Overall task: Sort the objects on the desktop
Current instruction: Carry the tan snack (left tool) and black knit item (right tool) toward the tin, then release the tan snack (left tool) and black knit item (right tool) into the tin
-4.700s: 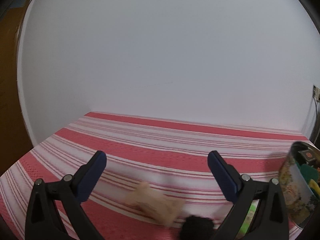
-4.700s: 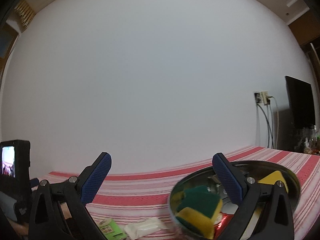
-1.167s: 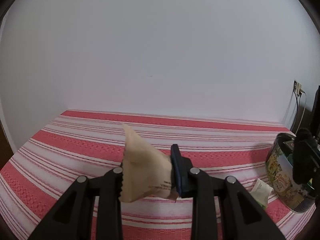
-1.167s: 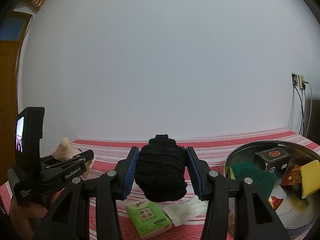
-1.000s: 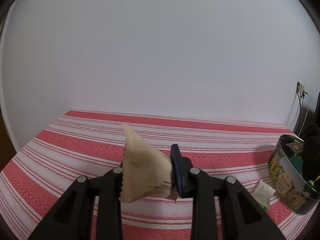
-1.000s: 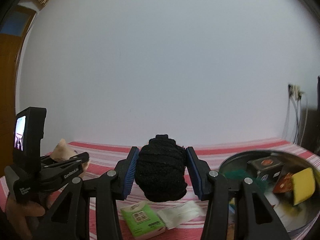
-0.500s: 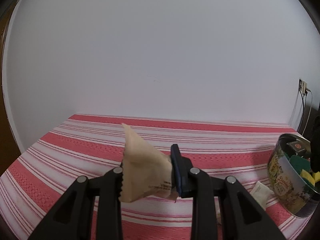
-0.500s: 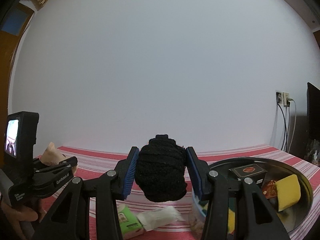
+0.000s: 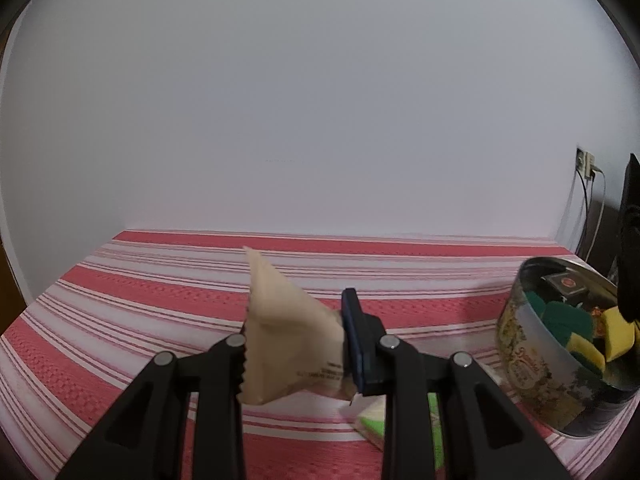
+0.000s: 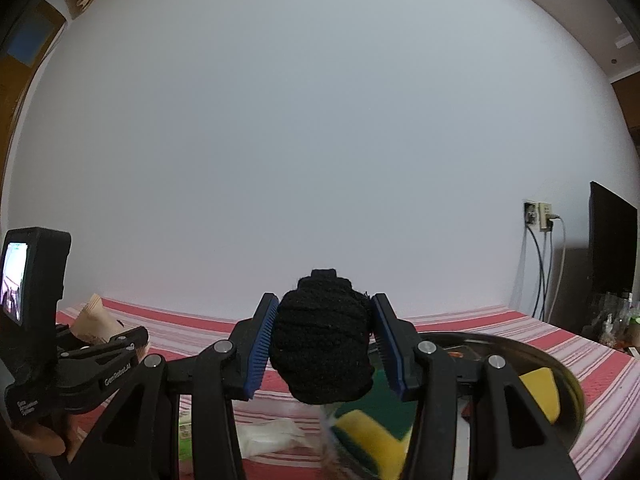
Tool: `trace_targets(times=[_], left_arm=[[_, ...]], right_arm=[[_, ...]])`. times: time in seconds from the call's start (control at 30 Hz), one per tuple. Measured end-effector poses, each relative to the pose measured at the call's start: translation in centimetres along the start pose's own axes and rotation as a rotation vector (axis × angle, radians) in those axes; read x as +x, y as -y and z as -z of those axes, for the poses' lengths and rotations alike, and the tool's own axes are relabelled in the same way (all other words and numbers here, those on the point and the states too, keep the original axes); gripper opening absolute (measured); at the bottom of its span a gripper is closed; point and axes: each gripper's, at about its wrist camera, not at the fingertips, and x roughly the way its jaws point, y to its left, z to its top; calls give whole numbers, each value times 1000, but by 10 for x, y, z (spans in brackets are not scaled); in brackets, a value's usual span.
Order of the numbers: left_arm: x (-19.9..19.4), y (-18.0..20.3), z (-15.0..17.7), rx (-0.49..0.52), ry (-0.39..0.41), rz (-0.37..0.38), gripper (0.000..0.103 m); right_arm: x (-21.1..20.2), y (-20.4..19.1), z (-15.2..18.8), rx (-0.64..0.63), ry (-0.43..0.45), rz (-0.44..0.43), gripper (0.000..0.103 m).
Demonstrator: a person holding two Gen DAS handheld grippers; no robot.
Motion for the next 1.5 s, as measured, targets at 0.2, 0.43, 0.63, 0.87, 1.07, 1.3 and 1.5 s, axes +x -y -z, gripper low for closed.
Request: trace_targets(times=[0.2,0.43,0.63,0.87,1.07,1.3,1.5], left_arm=[[-4,18,0,6,-7,16,27],[-7,38,3,22,-11,42,27],[-9,57,2,22,-12,68,27],[-9,86,4,42,-11,111,27],[-10,109,3,35,-13,156,27],[-20,126,-4,43,-5,190,27],[-25,149,-15,49,-2,245,27]], right_arm=[[-3,21,-1,19,1,46,50],[-13,41,-3,31,11,102,50],[-23,67,-1,52,2,142,50],[-25,97,2,66,-2,195,50],[-28,114,2,46,7,251,50],[-24,135,-1,45,9,288,50],[-18,150,-11,25,25,305,50]])
